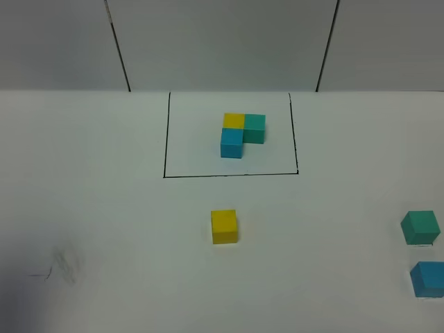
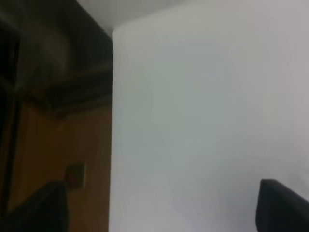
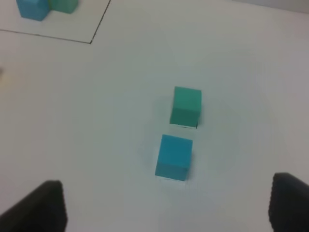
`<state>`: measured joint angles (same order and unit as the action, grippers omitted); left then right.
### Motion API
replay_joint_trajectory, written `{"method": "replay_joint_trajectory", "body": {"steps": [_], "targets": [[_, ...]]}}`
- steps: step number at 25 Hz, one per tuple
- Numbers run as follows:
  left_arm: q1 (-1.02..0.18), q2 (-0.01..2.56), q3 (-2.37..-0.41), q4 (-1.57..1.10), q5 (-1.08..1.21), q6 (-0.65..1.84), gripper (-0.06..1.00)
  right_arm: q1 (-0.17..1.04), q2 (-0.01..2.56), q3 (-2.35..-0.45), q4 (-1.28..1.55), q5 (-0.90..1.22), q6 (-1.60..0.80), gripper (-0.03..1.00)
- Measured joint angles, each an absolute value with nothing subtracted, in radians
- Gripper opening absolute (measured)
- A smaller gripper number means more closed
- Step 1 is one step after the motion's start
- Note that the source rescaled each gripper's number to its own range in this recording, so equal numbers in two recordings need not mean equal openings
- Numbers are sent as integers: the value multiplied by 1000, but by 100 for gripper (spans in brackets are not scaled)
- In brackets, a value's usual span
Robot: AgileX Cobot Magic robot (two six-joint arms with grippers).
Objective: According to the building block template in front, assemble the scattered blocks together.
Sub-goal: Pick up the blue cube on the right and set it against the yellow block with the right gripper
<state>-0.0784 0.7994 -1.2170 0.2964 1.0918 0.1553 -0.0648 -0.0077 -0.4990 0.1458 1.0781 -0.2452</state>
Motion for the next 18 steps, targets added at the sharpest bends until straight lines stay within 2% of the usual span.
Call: {"method": "replay_joint_trajectory", "body": {"steps": [3,9,14,18], "targets": [[-78,527,-1107,220,1084,183,70,-65,-8,-499,146,1078,-245,73],[-78,184,-925,41,1088,124,69,-65,-8,-499,146,1078,-245,73],[-78,24,-729,34,1090,-15,69,-65,-8,-499,147,1078,-245,73],[-78,-5,-608,36,1091,-55,69,-65,-8,-499,147,1078,-245,73]]}}
